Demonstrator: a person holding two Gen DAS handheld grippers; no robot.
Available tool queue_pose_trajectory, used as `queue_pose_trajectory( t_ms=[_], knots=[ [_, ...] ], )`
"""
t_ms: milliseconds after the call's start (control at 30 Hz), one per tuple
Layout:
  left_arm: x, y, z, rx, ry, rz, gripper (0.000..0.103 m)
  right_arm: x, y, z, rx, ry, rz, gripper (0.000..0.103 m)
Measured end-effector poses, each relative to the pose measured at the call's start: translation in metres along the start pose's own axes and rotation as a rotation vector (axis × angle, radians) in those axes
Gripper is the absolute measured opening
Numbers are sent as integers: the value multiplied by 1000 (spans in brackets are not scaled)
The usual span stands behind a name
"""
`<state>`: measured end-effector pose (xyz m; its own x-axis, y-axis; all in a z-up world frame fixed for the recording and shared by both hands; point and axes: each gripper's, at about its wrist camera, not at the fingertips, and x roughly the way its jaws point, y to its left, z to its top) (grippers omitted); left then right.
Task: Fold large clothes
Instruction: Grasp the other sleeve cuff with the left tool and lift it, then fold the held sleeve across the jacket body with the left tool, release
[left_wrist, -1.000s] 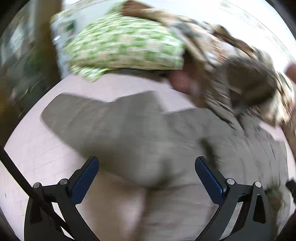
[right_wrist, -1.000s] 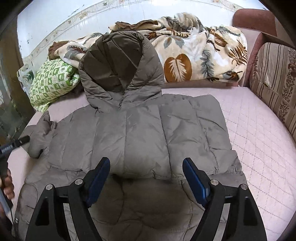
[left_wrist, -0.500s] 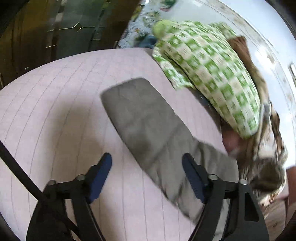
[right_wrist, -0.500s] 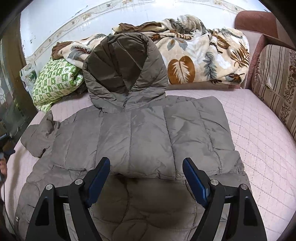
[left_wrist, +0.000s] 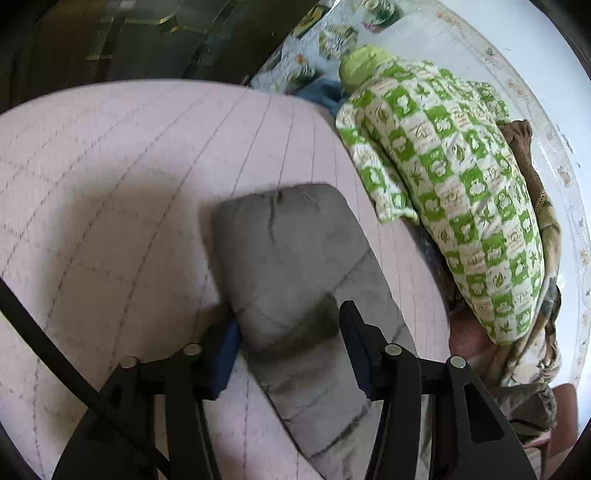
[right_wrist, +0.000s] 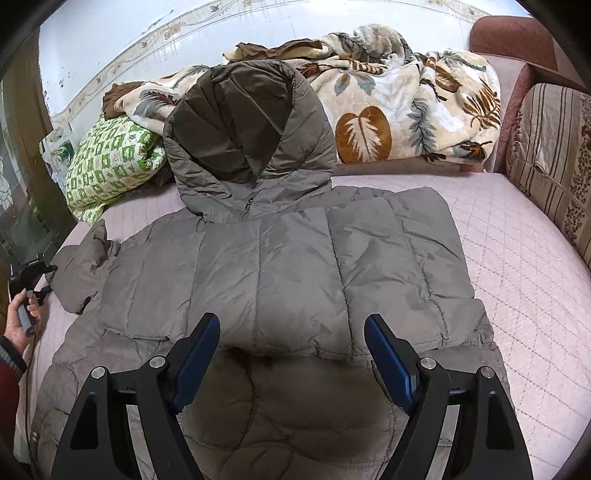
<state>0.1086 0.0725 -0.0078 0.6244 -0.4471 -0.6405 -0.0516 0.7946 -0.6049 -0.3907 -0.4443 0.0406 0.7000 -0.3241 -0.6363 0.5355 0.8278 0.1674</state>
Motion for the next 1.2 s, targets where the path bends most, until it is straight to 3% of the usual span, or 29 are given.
queue_pose_trajectory(
  t_ms=[33, 100, 167, 333, 633, 967, 1200],
  knots=[
    [1, -1, 1, 8, -10, 28, 21, 0, 0, 0, 0, 0, -2, 84],
    [0, 2, 1, -11, -21, 3, 13, 1, -1, 1, 9, -3, -5, 84],
    [-10, 0, 0, -8, -40, -29, 11, 0, -3, 1, 21, -4, 0, 84],
    [-44, -33, -2, 108, -99, -63, 11, -8, -8, 4, 49, -33, 3, 84],
    [-152, -154, -24, 371, -196, -195, 11, -29, -23, 11, 124, -90, 40, 84],
    [-256, -322, -117, 635, -196, -406, 11, -71, -67, 19, 226, -199, 36, 84],
    [-267, -409, -216, 775, -95, -496, 11, -101, -122, 17, 331, -260, 12, 84]
  ],
)
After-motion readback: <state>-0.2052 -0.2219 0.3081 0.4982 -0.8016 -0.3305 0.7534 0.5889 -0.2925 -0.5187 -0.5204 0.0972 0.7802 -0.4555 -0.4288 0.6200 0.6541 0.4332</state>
